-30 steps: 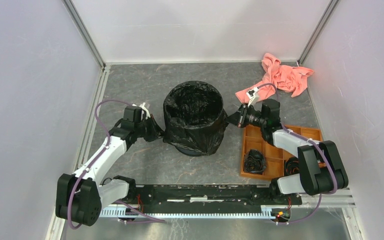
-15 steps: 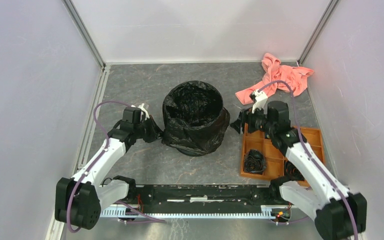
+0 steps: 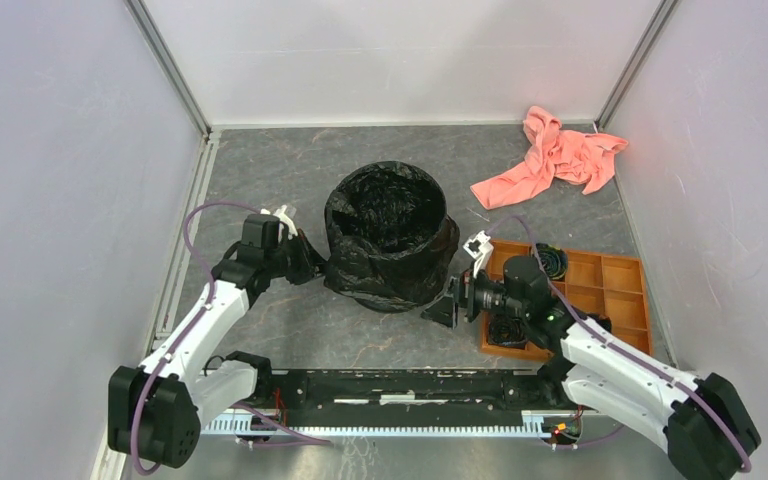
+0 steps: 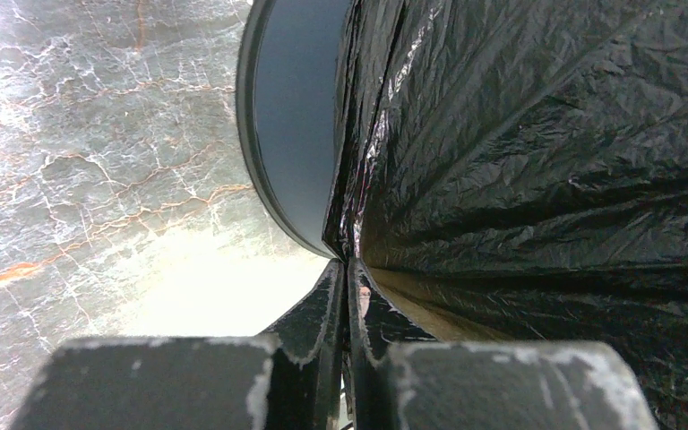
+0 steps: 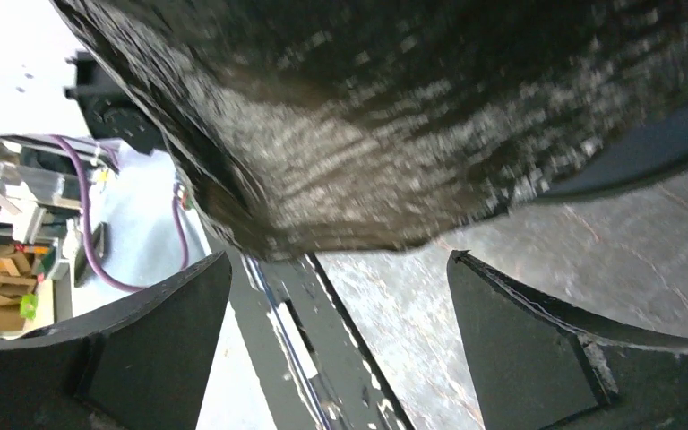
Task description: Put the trash bags into the trash bin
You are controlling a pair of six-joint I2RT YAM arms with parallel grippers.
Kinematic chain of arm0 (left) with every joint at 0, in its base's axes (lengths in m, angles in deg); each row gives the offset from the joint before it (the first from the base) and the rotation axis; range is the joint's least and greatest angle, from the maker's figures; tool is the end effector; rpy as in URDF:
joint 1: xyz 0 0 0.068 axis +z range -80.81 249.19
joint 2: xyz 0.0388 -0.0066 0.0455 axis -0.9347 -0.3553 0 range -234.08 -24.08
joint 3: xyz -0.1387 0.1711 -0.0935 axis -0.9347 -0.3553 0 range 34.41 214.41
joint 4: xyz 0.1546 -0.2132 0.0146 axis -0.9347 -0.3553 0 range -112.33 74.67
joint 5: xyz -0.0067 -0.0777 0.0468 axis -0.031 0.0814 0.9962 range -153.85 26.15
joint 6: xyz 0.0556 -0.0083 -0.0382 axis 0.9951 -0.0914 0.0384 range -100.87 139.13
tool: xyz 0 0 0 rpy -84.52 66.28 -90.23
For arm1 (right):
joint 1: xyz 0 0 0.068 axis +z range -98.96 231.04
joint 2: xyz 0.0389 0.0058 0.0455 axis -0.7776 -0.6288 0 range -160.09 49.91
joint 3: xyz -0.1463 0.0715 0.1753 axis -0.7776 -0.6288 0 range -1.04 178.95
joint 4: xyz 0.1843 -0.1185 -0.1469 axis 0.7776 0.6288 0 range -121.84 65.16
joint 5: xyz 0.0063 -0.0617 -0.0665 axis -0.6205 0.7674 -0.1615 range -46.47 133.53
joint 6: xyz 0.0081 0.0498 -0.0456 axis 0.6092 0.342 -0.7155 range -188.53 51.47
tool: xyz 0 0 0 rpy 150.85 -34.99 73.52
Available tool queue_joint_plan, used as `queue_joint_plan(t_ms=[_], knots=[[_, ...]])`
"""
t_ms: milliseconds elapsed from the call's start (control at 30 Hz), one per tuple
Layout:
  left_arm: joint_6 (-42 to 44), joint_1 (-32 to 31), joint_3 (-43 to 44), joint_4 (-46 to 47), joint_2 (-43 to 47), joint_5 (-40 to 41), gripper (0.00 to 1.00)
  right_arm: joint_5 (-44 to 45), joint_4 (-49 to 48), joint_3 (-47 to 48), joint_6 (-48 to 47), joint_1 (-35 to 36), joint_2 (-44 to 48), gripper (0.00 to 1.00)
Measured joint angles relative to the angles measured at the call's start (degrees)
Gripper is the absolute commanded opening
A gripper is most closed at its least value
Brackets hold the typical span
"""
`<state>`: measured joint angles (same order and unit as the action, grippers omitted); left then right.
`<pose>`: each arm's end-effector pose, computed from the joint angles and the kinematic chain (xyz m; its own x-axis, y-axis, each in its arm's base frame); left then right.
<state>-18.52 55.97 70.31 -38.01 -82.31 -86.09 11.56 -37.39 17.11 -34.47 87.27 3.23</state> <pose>0.2281 -0.0749 0.1817 -0.8335 -0.3851 -0.3962 -0.0469 0.7638 -0.6438 0.1600 0.1531 0.1678 -0.7619 0.0307 -0.6470 -0.5648 0.4575 0.6868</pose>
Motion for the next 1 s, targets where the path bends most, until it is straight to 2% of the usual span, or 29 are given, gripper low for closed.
queue_joint_plan(t_ms=[200, 333, 433, 533, 700, 833, 967, 1000], knots=[[0.0, 0.0, 0.02, -0.2, 0.24, -0.42, 0.1, 4.26, -10.56, 0.13, 6.16, 2.8, -5.16, 0.77], [0.0, 0.0, 0.04, -0.94, 0.24, -0.33, 0.13, 6.91, -13.81, 0.61, 6.51, 3.54, -8.41, 0.54], [0.04, 0.0, 0.44, -2.4, 0.33, 0.55, 0.23, 8.59, -15.41, 0.61, 5.86, 3.78, -11.65, 0.35], [0.17, 0.0, 1.38, -4.55, 1.46, 2.8, 0.39, 10.12, -17.49, 0.31, 4.87, 3.91, -15.04, 0.2], [0.42, 0.0, 4.04, -9.22, 5.64, 7.85, 0.69, 12.61, -21.38, -2.01, 3.41, 3.91, -18.71, 0.08], [0.52, 0.0, 9.11, -13.42, 10.38, 13.22, 0.79, 13.92, -24.9, -4.22, 2.93, 4.04, -22.75, 0.01], [0.57, 0.0, 16.52, -15.69, 14.12, 17.84, 0.84, 14.51, -27.23, -4.72, 2.16, 4.07, -26.82, 0.01], [0.63, 0.0, 17.86, -15.85, 14.56, 18.18, 0.84, 14.56, -27.36, -4.72, 1.95, 4.07, -27.15, 0.06]])
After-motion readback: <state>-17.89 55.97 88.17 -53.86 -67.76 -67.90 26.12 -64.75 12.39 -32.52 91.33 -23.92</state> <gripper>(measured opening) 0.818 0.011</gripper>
